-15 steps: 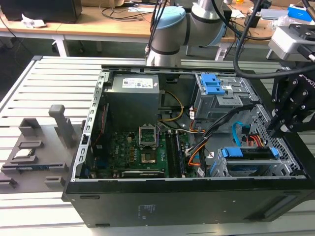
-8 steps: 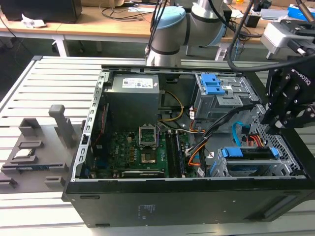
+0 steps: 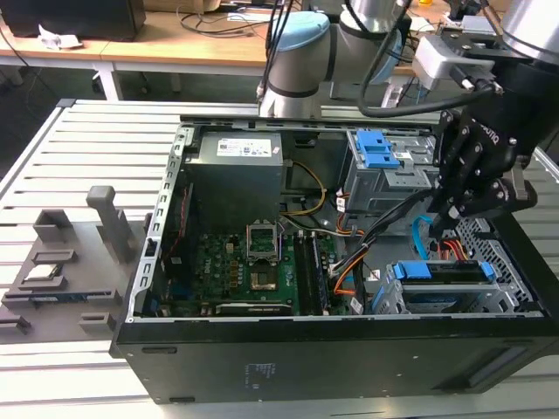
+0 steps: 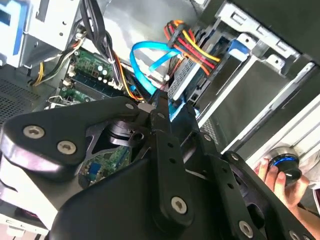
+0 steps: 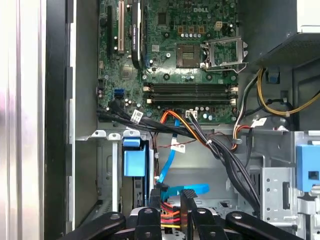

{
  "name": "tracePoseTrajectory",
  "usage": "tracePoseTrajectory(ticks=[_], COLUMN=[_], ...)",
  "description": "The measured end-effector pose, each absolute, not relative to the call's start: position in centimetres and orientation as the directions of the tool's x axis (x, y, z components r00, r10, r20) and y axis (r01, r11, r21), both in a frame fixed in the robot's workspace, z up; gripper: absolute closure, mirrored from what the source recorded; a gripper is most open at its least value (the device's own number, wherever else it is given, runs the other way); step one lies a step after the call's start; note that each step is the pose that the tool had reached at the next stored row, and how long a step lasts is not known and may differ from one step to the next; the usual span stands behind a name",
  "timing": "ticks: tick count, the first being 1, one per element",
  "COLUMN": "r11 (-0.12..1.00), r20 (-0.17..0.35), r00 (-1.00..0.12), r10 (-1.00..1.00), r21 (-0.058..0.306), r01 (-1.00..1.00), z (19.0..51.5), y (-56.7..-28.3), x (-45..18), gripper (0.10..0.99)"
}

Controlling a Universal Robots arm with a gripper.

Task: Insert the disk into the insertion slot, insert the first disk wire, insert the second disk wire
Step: 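Insert the second disk wire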

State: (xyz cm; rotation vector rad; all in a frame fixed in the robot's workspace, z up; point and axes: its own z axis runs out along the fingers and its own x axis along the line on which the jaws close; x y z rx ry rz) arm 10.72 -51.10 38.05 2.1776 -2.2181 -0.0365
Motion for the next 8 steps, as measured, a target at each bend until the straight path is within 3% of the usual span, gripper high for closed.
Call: tracePoseTrajectory(ticks=[8], r11=[0.019], r20=[0.019], r00=[-0.018], r10=[-1.000], r21=[0.040], r01=[-0.999], z=[37.15], y=[-51.54], x=[10.11], gripper=[0.784])
